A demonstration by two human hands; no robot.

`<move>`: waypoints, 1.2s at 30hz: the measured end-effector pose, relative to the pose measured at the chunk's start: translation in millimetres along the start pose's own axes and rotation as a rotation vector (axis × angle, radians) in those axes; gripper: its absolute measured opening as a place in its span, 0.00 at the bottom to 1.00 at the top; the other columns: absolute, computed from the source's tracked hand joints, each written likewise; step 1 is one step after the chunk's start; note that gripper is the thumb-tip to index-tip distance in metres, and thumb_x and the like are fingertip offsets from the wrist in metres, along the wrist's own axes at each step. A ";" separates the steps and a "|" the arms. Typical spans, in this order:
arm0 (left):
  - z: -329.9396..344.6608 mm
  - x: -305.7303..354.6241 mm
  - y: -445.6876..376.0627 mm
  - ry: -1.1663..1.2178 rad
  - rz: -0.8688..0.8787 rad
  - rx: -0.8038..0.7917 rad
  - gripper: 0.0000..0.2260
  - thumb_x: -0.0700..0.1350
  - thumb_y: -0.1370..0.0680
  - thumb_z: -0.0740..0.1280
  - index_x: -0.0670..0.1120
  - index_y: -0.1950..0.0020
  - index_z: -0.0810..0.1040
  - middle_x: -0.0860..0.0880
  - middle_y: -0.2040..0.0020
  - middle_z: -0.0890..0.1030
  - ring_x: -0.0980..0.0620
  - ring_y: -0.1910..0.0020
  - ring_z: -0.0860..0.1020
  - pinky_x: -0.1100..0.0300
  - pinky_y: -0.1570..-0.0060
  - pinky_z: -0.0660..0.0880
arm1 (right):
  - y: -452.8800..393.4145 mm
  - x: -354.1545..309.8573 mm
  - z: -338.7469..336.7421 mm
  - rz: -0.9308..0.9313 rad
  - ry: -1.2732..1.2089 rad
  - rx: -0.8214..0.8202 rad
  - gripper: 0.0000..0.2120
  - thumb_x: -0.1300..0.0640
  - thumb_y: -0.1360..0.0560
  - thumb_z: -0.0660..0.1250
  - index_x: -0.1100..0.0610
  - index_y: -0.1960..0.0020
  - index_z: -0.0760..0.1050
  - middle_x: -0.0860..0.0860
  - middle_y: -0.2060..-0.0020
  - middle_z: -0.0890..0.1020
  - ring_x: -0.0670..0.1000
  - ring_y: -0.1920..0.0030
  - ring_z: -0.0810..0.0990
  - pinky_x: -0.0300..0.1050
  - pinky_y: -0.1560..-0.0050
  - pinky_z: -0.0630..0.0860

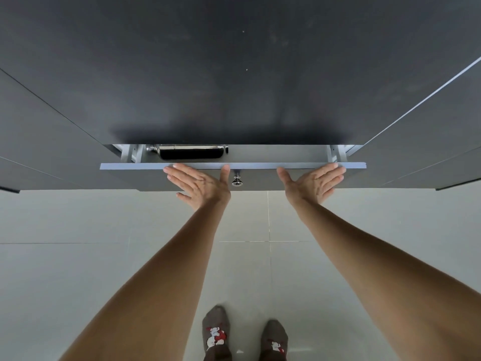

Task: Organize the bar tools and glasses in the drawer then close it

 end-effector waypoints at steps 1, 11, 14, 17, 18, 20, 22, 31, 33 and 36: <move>-0.3 1.1 -2.4 0.000 0.007 -0.002 0.51 0.70 0.27 0.56 0.36 0.24 0.35 0.39 0.22 0.35 0.43 0.22 0.39 0.43 0.25 0.52 | -1.9 -3.3 0.6 0.007 -0.010 -0.001 0.60 0.32 0.34 0.66 0.64 0.26 0.33 0.60 0.24 0.37 0.60 0.23 0.38 0.56 0.24 0.46; -3.2 8.4 -33.3 0.028 0.058 -0.070 0.41 0.62 0.21 0.54 0.41 0.23 0.33 0.45 0.22 0.33 0.44 0.22 0.38 0.39 0.27 0.51 | -25.6 -27.9 2.6 0.005 -0.059 -0.018 0.57 0.38 0.31 0.69 0.63 0.25 0.33 0.59 0.23 0.38 0.59 0.23 0.40 0.56 0.25 0.50; -4.4 12.7 -37.1 0.019 0.063 -0.108 0.41 0.62 0.21 0.54 0.41 0.24 0.32 0.45 0.22 0.31 0.44 0.22 0.38 0.39 0.27 0.51 | -29.9 -28.7 2.8 -0.011 -0.069 -0.036 0.56 0.40 0.30 0.69 0.62 0.25 0.32 0.58 0.23 0.37 0.59 0.23 0.41 0.56 0.24 0.50; -5.2 12.3 -39.0 -0.011 0.086 -0.135 0.41 0.62 0.21 0.54 0.41 0.24 0.31 0.45 0.23 0.31 0.44 0.21 0.39 0.39 0.26 0.51 | -31.8 -27.8 1.5 -0.031 -0.062 -0.060 0.56 0.40 0.30 0.69 0.62 0.25 0.32 0.57 0.24 0.36 0.58 0.23 0.41 0.56 0.24 0.50; -6.1 11.4 -40.1 -0.030 0.096 -0.140 0.41 0.62 0.21 0.54 0.41 0.24 0.31 0.45 0.23 0.30 0.44 0.21 0.39 0.39 0.26 0.51 | -32.6 -27.2 1.0 -0.041 -0.059 -0.071 0.56 0.40 0.30 0.69 0.62 0.25 0.31 0.57 0.24 0.36 0.58 0.23 0.41 0.56 0.24 0.50; -8.6 9.1 -41.6 -0.063 0.110 -0.151 0.41 0.62 0.21 0.54 0.42 0.24 0.31 0.45 0.23 0.30 0.45 0.21 0.39 0.39 0.26 0.51 | -33.4 -26.3 -0.9 -0.060 -0.059 -0.099 0.55 0.40 0.30 0.69 0.61 0.25 0.31 0.57 0.24 0.35 0.58 0.23 0.40 0.56 0.24 0.50; -10.2 7.6 -41.8 -0.082 0.132 -0.171 0.42 0.62 0.21 0.54 0.42 0.24 0.30 0.46 0.23 0.30 0.45 0.21 0.39 0.38 0.27 0.50 | -34.2 -24.4 -3.2 -0.087 -0.060 -0.128 0.55 0.41 0.29 0.69 0.61 0.26 0.31 0.57 0.24 0.35 0.57 0.23 0.39 0.56 0.25 0.49; -27.6 -8.4 -34.2 -0.131 0.155 -0.214 0.37 0.58 0.19 0.53 0.43 0.23 0.33 0.48 0.22 0.33 0.46 0.22 0.37 0.38 0.26 0.49 | -24.2 -12.2 -29.5 -0.231 0.135 -0.213 0.51 0.43 0.27 0.66 0.61 0.25 0.32 0.55 0.23 0.37 0.56 0.23 0.38 0.59 0.25 0.49; -36.1 -9.4 -20.5 -0.134 0.114 -0.233 0.36 0.57 0.18 0.52 0.43 0.23 0.34 0.48 0.21 0.33 0.46 0.22 0.37 0.39 0.26 0.49 | -13.9 -17.2 -41.6 -0.250 0.155 -0.242 0.51 0.43 0.27 0.66 0.61 0.25 0.32 0.55 0.23 0.37 0.56 0.23 0.38 0.58 0.25 0.49; -42.3 -19.6 11.5 -0.146 0.130 -0.215 0.35 0.57 0.18 0.52 0.43 0.22 0.35 0.48 0.21 0.35 0.46 0.21 0.38 0.40 0.26 0.50 | 11.8 -14.6 -56.8 -0.304 0.166 -0.260 0.49 0.45 0.26 0.66 0.61 0.25 0.33 0.56 0.23 0.39 0.56 0.23 0.39 0.56 0.25 0.50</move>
Point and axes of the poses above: each hand's wrist, its own y-axis away from the middle knuckle, its own z-axis out of the palm, x = y × z, the point moved 3 cm from there along -y, towards the middle knuckle
